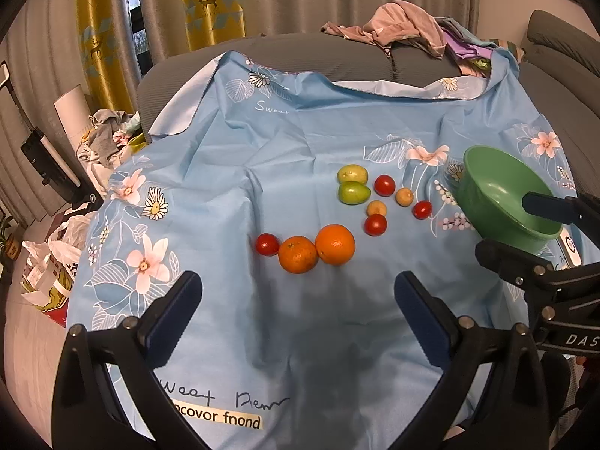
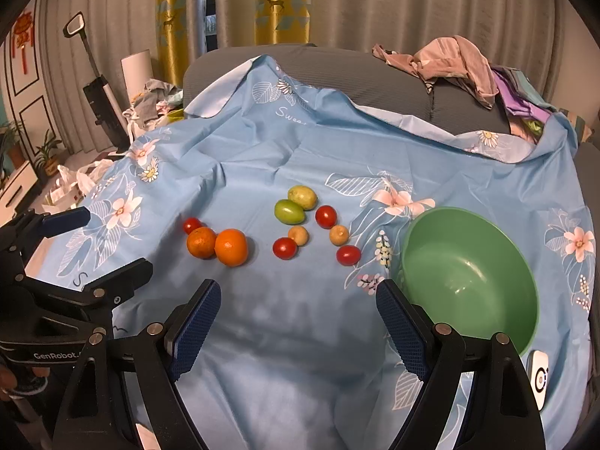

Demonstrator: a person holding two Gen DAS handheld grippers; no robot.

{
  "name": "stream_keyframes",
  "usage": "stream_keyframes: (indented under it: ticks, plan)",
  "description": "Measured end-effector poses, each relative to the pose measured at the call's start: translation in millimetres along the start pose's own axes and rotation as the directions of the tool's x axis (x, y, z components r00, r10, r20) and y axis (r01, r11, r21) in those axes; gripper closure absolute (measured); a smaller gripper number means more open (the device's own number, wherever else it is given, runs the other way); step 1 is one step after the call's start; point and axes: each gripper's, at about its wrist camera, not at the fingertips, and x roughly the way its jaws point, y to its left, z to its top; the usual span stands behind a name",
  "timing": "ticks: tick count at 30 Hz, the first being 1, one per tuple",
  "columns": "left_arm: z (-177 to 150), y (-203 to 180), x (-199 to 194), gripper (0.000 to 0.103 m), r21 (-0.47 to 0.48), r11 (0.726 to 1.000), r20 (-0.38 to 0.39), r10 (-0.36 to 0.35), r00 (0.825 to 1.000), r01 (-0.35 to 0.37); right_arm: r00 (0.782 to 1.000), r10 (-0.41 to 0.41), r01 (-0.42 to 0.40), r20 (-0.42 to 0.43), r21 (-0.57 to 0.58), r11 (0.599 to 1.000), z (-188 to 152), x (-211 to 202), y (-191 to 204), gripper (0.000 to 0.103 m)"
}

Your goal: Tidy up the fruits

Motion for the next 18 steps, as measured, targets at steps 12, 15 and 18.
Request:
stream_keyframes:
  ticks: [12,15,18]
  plan:
    - [-4,8,5,0.000,-0.035,0.989,0.019,-0.144,0.989,0.145,1.000,0.012,-0.012,0.009,-0.003,1.000,-2,4,-3,0.017]
    - [-11,15,11,0.000,-0.066,0.970,0.029,-0.233,0.972,0.234,0.999,0.034,-0.033,0.007,-0.018,0.999,-5,12,-3,0.017]
    - [-16,19,20,0.001,-0.077,0.962,0.020,-0.262,0.965,0.263,0.999,0.050,-0.051,-0.016,-0.044,0.998,-12,28,-1,0.017]
